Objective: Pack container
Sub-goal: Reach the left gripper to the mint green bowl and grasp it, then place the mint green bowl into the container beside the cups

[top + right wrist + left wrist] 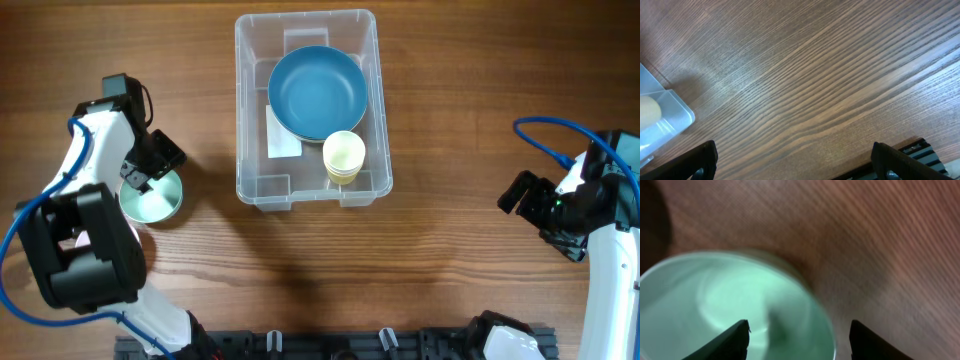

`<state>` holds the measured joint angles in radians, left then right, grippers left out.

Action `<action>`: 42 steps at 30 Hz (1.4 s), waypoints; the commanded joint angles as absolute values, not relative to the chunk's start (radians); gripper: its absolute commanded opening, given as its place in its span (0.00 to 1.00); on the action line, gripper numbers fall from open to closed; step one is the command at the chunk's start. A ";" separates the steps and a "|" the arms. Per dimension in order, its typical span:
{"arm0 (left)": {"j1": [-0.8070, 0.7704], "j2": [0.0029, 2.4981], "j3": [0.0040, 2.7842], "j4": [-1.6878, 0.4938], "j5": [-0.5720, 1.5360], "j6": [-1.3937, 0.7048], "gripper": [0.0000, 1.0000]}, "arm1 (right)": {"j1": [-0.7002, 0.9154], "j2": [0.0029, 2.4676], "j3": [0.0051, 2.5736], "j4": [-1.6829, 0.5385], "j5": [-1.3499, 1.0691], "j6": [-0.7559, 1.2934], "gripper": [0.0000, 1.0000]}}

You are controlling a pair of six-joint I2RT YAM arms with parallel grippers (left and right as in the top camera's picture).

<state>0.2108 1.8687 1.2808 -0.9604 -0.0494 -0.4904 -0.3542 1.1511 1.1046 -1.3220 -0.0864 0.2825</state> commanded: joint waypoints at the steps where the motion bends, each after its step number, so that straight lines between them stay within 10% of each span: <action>1: 0.212 1.917 1.274 -0.930 -0.034 -0.475 0.64 | -0.350 1.150 1.099 -1.321 -0.099 0.263 1.00; 15: 0.176 1.967 1.285 -0.886 -0.033 -0.475 0.04 | -0.350 1.150 1.099 -1.323 -0.099 0.264 1.00; 29: -0.112 1.764 1.900 -1.330 -0.039 -0.448 0.04 | -0.350 1.150 1.099 -1.321 -0.099 0.264 1.00; 42: -0.566 1.870 1.915 -1.364 -0.083 -0.690 0.04 | -0.350 1.150 1.099 -1.322 -0.104 0.262 1.00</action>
<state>-0.5423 1.8107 1.9179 -1.3537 -0.0616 -0.6178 -0.3542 1.1511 1.1038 -1.3220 -0.0868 0.2821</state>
